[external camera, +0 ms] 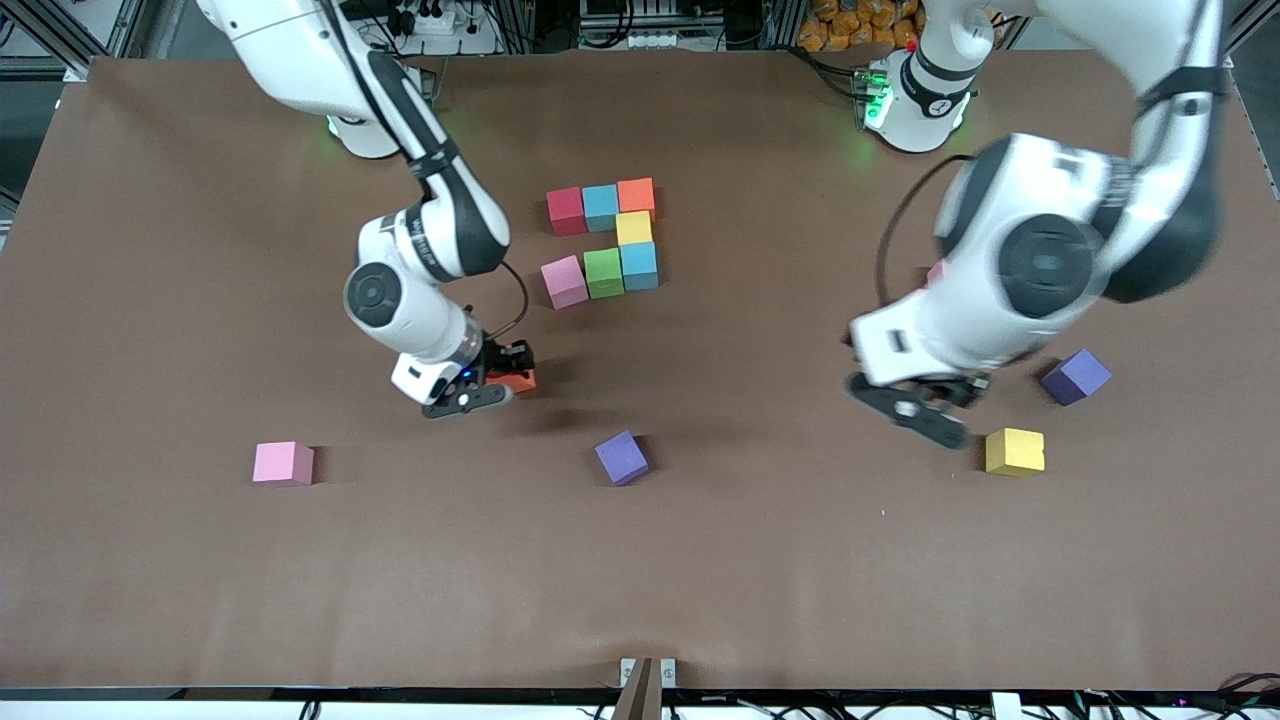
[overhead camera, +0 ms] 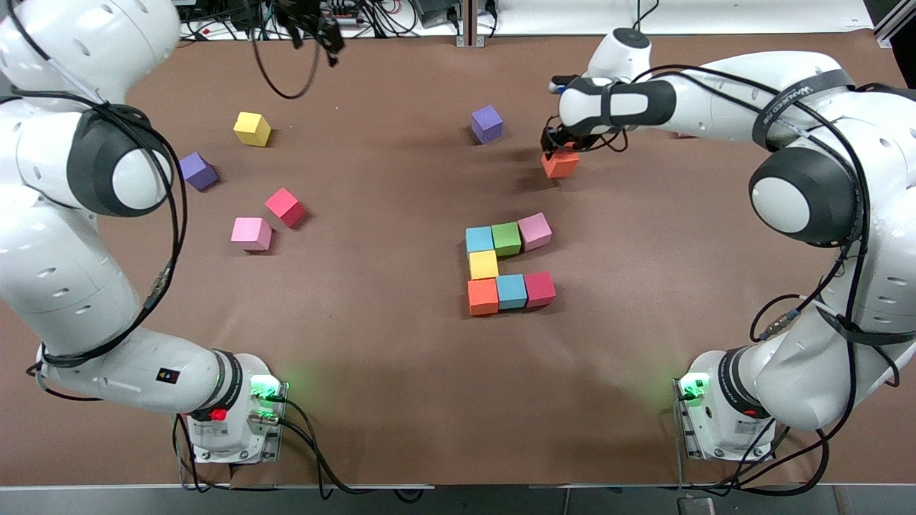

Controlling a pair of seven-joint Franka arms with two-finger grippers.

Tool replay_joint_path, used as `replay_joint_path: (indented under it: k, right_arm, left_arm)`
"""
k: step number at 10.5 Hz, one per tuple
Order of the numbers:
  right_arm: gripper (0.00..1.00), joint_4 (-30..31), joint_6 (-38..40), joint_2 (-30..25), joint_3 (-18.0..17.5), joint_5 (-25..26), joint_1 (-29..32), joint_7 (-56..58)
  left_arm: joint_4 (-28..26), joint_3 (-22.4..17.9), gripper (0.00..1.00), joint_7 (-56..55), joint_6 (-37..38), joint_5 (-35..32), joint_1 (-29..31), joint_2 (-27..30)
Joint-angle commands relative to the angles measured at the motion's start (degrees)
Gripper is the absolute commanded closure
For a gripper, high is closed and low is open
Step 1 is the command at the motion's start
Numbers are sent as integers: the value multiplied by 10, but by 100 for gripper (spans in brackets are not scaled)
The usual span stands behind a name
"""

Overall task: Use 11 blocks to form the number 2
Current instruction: 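Move the left gripper to the red cube while the right gripper carries orange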

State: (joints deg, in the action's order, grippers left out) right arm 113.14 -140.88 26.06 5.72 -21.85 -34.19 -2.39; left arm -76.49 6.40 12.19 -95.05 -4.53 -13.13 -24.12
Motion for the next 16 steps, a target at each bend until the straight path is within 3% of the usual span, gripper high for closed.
replay_joint_path:
  k: [1, 3, 5, 8, 12, 16]
  right_arm:
    - [59, 33, -36, -17, 10, -9, -49, -51]
    - [60, 45, -48, -15, 55, -9, -110, -83]
    - [60, 65, -64, -14, 95, -9, -173, -110]
    - [60, 83, -93, -14, 100, -9, -215, -183]
    - [60, 116, -139, -15, 100, -9, -229, -198]
    - [60, 120, -141, -15, 100, -9, -233, -212]
  left_arm:
    - [-19, -40, 0, 26, 18, 13, -1, 35]
    - [-31, -53, 0, 21, 21, 13, 1, 39]
    - [-93, -53, 0, 16, -27, 9, 2, 56]
    - [-252, -53, 0, 13, -143, 5, 30, 123]
    - [-381, -49, 0, 13, -243, 4, 40, 142]
    - [-461, -47, 0, 14, -298, 3, 35, 139]
